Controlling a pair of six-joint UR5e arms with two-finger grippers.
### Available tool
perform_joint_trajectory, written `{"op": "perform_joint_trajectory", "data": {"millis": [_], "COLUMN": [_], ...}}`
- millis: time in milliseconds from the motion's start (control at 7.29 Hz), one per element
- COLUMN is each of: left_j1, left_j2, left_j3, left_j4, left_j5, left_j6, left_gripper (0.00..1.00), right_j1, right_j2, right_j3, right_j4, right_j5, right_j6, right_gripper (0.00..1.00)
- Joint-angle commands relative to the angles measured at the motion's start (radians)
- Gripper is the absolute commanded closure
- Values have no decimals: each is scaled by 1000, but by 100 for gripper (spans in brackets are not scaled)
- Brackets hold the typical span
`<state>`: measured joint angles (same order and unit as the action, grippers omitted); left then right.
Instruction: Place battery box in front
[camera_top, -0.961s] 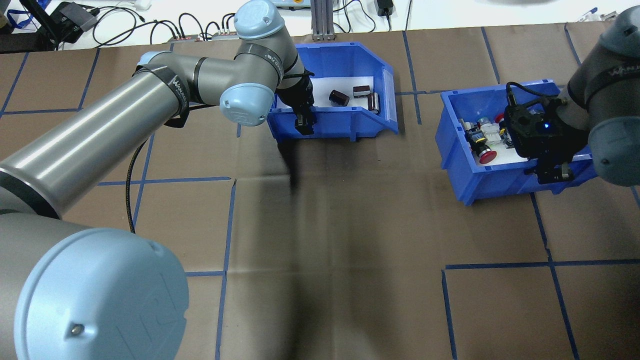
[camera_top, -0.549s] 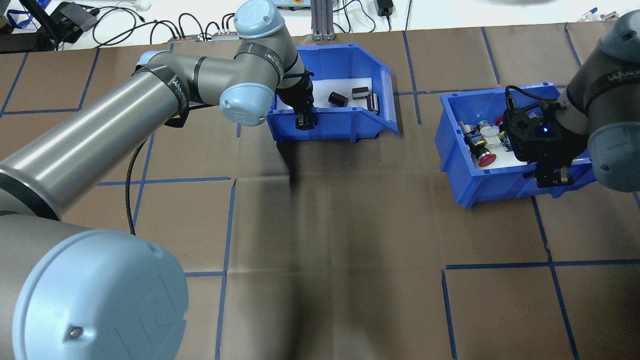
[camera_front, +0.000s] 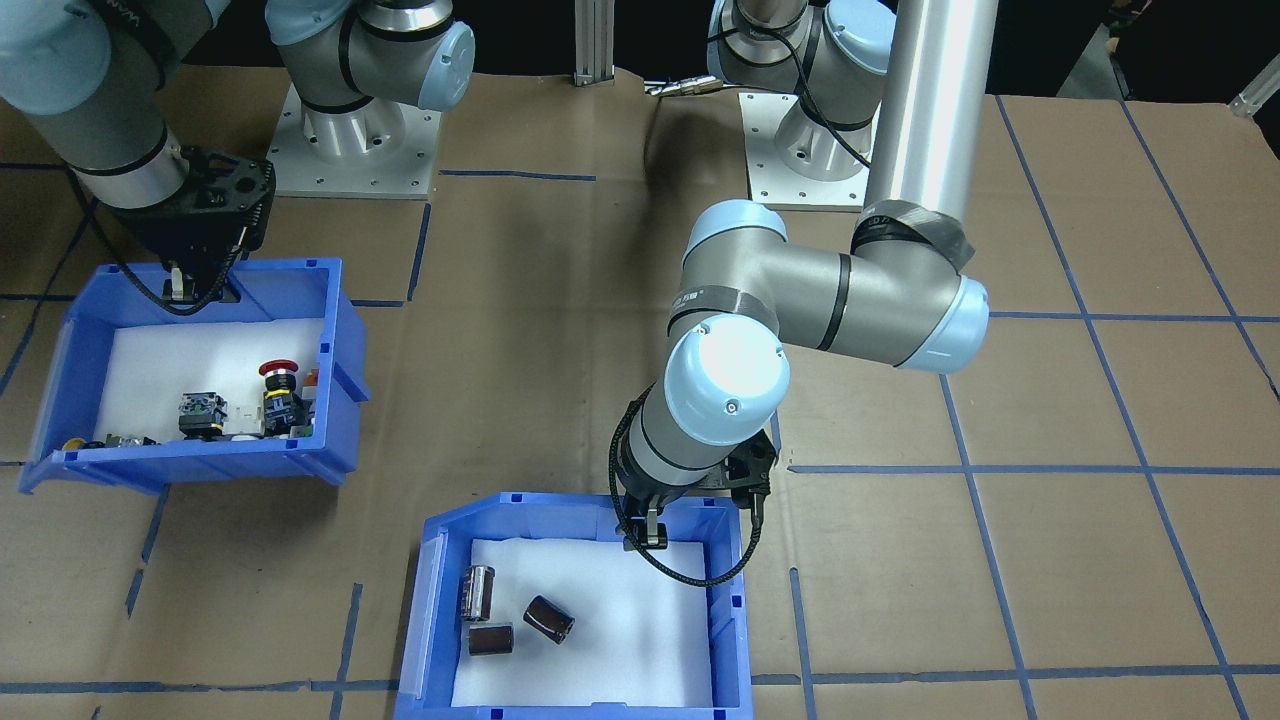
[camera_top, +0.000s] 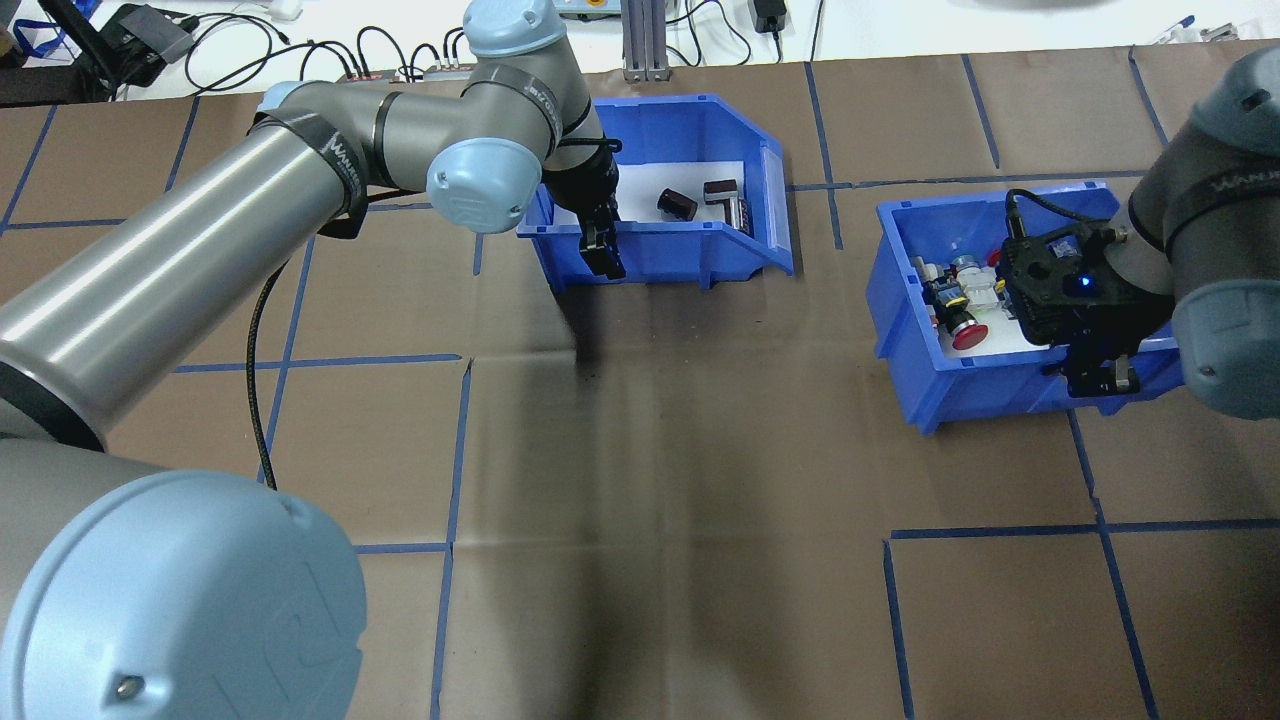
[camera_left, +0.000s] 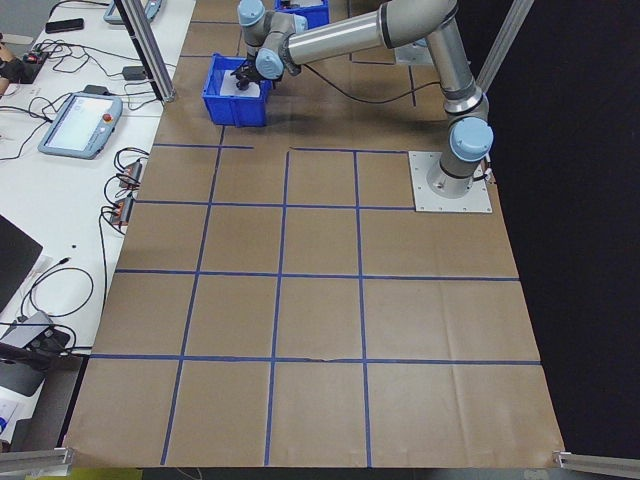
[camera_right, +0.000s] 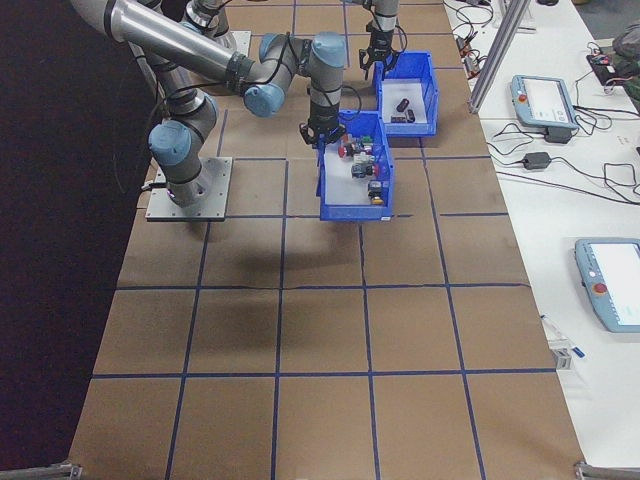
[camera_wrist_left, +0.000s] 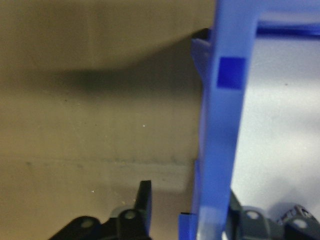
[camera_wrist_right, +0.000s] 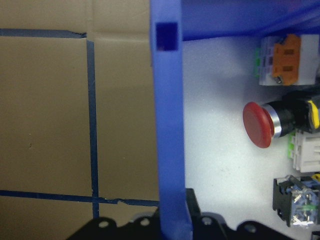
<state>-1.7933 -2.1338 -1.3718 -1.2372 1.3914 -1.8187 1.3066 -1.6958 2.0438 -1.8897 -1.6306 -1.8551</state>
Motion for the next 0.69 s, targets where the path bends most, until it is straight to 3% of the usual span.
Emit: {"op": "perform_joint_trajectory", "data": {"millis": [0,137,549], "left_j1": [8,11,90], "left_j2": [58,107,338], "left_j3": [89,86,-8], "left_j4": [-158,-185,-292], "left_j5": [87,169,193], "left_j6": [171,323,765], "left_gripper": [11,11,7], "right_j1": [80,145,351], "right_j2": [-41,-44,-45], "right_j3": [68,88,99], "right_j4": [-3,-8,-9], "right_j5": [0,-3,-3], "right_j6": [100,172,406], "right_gripper": [92,92,92]}}
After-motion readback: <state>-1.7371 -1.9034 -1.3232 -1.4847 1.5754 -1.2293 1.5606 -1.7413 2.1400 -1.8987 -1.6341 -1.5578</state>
